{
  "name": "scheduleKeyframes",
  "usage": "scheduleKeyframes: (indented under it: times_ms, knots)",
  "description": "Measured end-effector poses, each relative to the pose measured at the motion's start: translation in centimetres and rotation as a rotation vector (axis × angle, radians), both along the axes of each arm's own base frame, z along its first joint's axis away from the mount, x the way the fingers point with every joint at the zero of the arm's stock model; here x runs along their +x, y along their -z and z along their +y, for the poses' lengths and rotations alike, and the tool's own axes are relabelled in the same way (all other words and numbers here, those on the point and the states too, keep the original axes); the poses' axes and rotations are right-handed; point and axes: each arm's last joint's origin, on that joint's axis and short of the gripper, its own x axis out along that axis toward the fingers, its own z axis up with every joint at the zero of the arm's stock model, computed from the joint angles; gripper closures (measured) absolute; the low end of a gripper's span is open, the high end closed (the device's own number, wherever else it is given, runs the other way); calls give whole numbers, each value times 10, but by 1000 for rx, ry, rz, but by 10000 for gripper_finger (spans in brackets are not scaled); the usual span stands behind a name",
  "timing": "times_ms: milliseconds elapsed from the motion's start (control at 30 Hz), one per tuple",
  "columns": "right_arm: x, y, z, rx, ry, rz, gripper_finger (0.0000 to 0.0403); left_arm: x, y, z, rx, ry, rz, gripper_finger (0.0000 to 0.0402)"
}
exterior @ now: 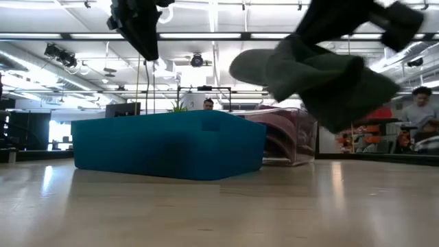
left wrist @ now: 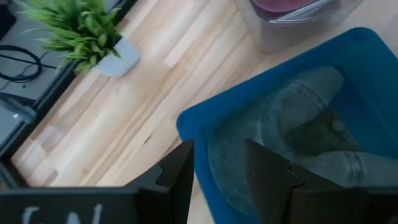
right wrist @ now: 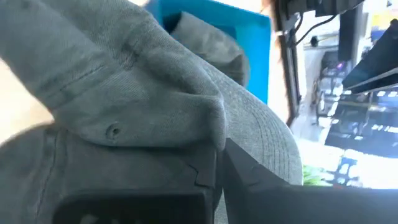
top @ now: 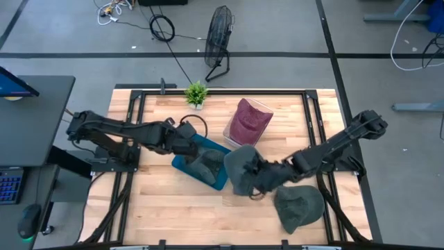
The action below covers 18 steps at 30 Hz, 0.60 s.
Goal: Pick & Place hat
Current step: Put the left gray cap into the blue bin
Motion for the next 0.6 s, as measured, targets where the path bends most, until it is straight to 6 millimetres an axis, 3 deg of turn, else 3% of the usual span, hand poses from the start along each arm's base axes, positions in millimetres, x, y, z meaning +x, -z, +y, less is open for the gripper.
scheduleKeyframes:
  times_ms: [267,600]
  knots:
    - [31,-18,-39,2,-175,-60,396,-23,-17,-2,21,-60,-63,264]
    - [65,-20,-88,44,-310,-218,397,-48,-41,6,64,-98,-179,264]
